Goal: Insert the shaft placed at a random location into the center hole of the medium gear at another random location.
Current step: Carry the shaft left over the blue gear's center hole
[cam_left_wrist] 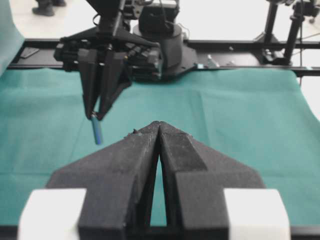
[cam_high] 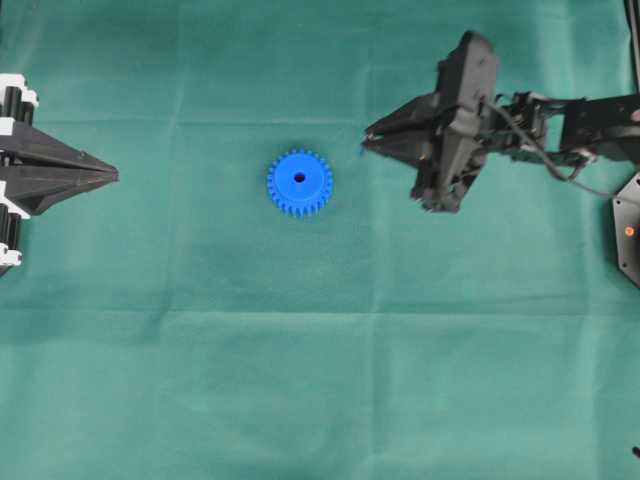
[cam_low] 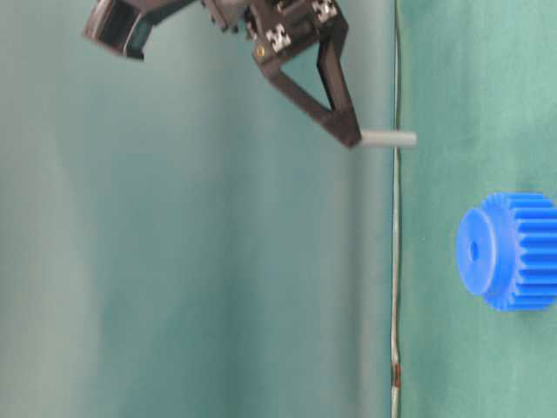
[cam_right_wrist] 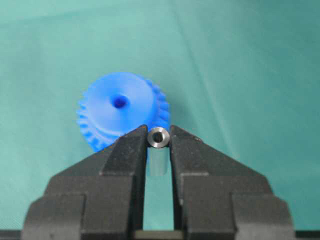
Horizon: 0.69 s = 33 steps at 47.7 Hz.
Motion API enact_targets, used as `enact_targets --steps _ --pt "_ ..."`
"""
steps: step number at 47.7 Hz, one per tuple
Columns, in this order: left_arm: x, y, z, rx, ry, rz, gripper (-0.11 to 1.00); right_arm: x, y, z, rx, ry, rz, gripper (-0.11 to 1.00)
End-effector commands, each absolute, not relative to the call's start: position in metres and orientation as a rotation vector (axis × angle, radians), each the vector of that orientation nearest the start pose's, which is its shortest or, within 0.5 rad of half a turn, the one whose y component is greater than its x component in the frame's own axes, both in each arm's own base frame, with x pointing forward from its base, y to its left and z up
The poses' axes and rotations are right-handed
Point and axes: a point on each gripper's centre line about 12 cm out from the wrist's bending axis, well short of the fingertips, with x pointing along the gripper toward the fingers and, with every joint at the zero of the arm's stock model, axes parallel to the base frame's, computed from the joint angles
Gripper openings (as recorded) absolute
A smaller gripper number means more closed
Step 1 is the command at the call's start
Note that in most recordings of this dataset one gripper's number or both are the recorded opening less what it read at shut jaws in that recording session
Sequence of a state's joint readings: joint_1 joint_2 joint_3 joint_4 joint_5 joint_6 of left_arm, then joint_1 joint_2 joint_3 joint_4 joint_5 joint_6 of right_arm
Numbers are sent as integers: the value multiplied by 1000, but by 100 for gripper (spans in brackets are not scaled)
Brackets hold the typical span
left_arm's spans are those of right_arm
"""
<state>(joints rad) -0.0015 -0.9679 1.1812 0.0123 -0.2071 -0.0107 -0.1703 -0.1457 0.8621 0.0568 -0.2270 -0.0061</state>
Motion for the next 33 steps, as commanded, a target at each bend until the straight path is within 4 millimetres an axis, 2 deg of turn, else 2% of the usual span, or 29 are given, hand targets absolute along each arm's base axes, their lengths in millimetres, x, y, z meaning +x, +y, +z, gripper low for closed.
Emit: enact_targets --steps 1,10,17,33 --pt "201 0 290 3 -14 -3 0 361 -56 196 67 426 -170 13" --pt "201 0 290 3 -14 -3 0 391 -47 197 50 417 -132 13" --pt "201 0 290 1 -6 -3 0 406 -45 197 46 411 -123 13" --pt "201 0 289 1 0 -3 0 411 -43 194 45 408 -119 13"
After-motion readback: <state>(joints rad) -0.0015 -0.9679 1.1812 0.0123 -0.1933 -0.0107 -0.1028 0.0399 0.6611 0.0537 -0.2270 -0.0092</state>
